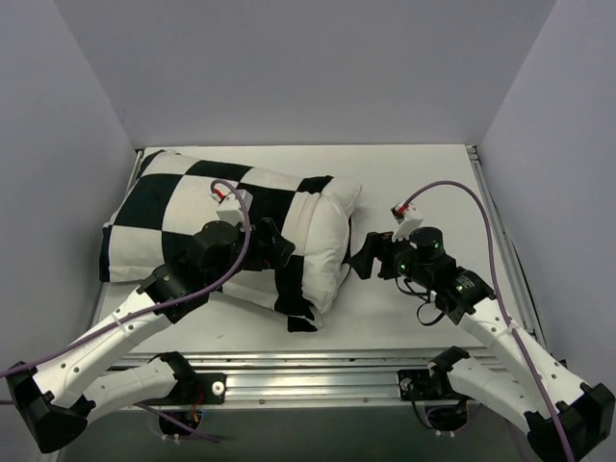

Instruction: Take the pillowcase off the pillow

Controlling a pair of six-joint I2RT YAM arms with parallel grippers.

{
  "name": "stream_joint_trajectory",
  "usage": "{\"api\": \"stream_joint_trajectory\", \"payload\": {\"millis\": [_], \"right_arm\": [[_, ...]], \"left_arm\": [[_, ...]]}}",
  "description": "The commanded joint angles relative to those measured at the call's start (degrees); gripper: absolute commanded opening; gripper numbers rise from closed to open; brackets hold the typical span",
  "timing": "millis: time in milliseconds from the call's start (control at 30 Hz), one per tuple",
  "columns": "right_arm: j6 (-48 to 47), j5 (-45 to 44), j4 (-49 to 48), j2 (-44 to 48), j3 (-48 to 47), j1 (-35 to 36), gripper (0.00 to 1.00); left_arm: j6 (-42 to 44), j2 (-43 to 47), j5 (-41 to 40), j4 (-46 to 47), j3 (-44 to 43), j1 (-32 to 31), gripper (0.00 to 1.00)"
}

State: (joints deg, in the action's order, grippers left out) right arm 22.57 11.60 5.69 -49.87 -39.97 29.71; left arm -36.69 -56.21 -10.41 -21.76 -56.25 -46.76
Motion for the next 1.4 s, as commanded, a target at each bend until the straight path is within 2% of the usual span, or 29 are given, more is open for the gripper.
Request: {"api": "stream_joint_trajectory", "payload": {"millis": [0,133,200,367,433,567,667,700,767,800,833,967,1000,1100,1200,1367], "right_arm": [[-0.60,7.35,4.07,0.48,-2.57,0.52,0.82],[2.91,15.71,-3.55,-2.24,-1.00,1.48,0.87],[5.46,16.27,-7.17,-4.35,-0.21,4.46,0.89],[6.87,9.85,-11.93,-10.41,-1.95,15.09,0.92],[7.14,8.80,-13.24,-13.49,-2.22,15.90,0.92],[7.14,0.04,-12.64,-17.45,-1.96,16.25,0.88],[7.05,-0.52,-14.21,-19.21,-0.74,16.43,0.67],[7.40,0.35,-15.18,-19.30,-0.29,16.60,0.45],[7.58,1.41,-17.55,-19.22,0.50,17.30,0.23],[7.58,2.28,-18.25,-18.95,1.02,17.74,0.05],[7.58,2.38,-19.13,-18.95,1.20,18.96,0.00],[8.02,1.86,-21.51,-18.07,1.12,24.23,0.00],[8.19,1.33,-21.95,-17.55,0.94,25.21,0.00],[9.16,-0.52,-23.79,-16.23,0.77,26.45,0.00],[8.81,-3.59,-23.97,-15.79,0.24,26.45,0.00],[6.44,-5.09,-21.87,-18.59,-4.05,24.96,0.00]], "left_arm": [[-4.35,3.11,-13.03,-5.56,1.75,0.27,0.93],[-7.43,4.79,-16.57,-9.79,4.48,1.41,0.94],[-8.22,5.14,-17.71,-10.32,5.97,2.02,0.95],[-8.14,3.65,-17.45,-8.22,8.08,4.48,0.96],[-7.61,2.42,-14.91,-6.47,8.09,6.24,0.96],[-5.86,-2.85,-12.09,-2.60,7.38,7.91,0.96],[-5.67,-7.15,-8.93,-0.22,6.07,10.28,0.96],[-6.02,-8.38,-7.70,0.22,5.45,10.98,0.96],[-6.03,-11.81,-5.33,2.76,3.70,12.30,0.96],[-5.85,-12.95,-4.88,3.64,2.91,12.66,0.96],[-5.07,-15.23,-4.27,5.83,2.03,13.10,0.96],[-1.64,-20.95,-1.98,8.57,-4.91,14.33,0.96],[-0.33,-21.66,-0.32,8.66,-8.06,14.42,0.96],[1.00,-21.41,3.02,8.14,-10.37,14.33,0.96],[1.88,-14.83,4.52,7.26,-7.66,14.24,0.96],[5.66,-1.55,5.23,-5.55,-1.50,13.98,0.96]]}}
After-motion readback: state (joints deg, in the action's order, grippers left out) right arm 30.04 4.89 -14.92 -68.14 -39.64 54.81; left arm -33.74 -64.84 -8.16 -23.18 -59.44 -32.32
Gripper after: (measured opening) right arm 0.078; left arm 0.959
